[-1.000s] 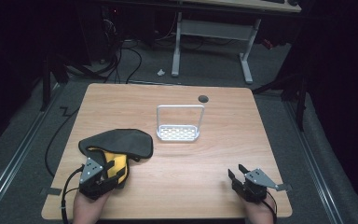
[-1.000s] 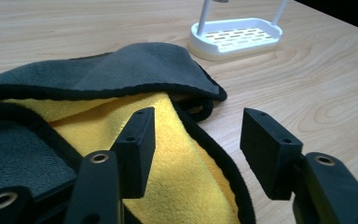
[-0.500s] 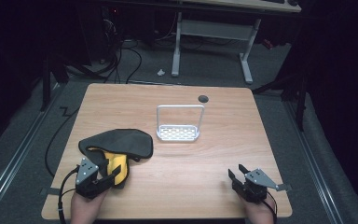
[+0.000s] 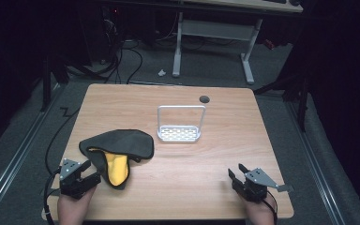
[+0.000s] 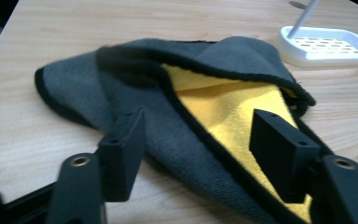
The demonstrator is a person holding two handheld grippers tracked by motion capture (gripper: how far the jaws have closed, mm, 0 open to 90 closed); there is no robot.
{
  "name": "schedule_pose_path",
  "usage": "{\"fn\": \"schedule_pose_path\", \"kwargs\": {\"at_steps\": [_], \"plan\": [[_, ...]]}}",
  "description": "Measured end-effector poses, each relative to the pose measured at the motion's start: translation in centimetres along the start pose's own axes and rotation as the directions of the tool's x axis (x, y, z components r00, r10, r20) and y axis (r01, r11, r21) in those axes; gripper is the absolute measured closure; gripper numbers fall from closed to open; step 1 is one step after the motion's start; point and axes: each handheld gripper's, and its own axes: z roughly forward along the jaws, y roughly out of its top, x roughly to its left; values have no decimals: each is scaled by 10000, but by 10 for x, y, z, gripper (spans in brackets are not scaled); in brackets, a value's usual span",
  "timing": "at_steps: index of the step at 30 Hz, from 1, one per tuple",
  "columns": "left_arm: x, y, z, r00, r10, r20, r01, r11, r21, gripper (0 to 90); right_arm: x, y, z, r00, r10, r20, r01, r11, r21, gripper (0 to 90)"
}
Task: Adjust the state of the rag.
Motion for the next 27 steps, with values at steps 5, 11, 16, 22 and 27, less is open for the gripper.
{"fn": "schedule_pose_path", "kwargs": {"at_steps": [5,11,16,22,27], "plan": [[6,-5,7,9975,-672,240,662,9970,389,279,2,2,3,10000,-73,-63,73,10000,-6,520],[1,-6,15,9954,-787,541,745,9943,765,264,1,2,3,9999,-115,-10,115,9999,-18,520],[-10,-8,23,9963,-579,637,493,9903,1296,313,0,1,2,10000,-67,10,67,10000,-38,520],[-15,-8,22,9994,-68,346,11,9869,1613,688,1,1,2,10000,-87,0,87,10000,-47,520],[-20,-4,15,9992,267,309,-302,9926,1179,826,1,1,2,10000,-92,6,92,9999,-51,521]]}}
